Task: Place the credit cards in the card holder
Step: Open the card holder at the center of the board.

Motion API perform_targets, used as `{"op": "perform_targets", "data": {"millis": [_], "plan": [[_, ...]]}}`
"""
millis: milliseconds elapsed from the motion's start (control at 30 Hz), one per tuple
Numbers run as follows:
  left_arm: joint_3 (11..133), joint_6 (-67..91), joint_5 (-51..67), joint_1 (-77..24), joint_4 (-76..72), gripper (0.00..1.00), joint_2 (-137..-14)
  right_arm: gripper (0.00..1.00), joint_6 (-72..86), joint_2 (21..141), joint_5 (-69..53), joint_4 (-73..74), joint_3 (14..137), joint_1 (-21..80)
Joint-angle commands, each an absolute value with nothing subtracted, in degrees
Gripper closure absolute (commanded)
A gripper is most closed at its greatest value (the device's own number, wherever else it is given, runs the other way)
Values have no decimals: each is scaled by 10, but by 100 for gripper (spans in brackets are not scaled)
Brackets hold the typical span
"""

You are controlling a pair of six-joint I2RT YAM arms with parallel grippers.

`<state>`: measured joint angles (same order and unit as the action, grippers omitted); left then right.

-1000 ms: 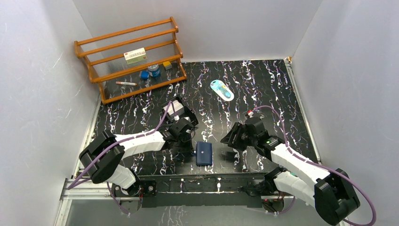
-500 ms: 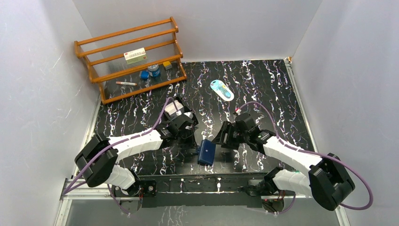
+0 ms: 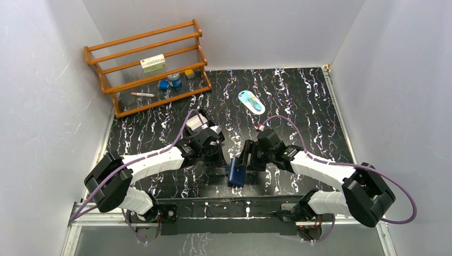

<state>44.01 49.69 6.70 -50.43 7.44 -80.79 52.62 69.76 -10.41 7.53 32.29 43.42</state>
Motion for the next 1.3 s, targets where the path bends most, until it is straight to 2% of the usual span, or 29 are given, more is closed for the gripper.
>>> {"op": "perform_targets", "data": {"millis": [0, 267, 633, 967, 1067, 1267], "plan": [[457, 499, 79, -506, 67, 100, -794, 26, 531, 706, -92, 68, 366, 453], [451, 504, 83, -506, 62, 100, -790, 28, 530, 738, -59, 116, 390, 469], [433, 499, 67, -506, 68, 100, -787, 45, 501, 738, 5, 202, 412, 469], [418, 497, 46, -506, 80, 100, -764, 56, 494, 718, 23, 213, 397, 469], [416, 499, 44, -505, 84, 100, -758, 62, 492, 715, 29, 217, 396, 469], [406, 508, 48, -506, 80, 100, -745, 64, 490, 709, 35, 232, 393, 469]]}}
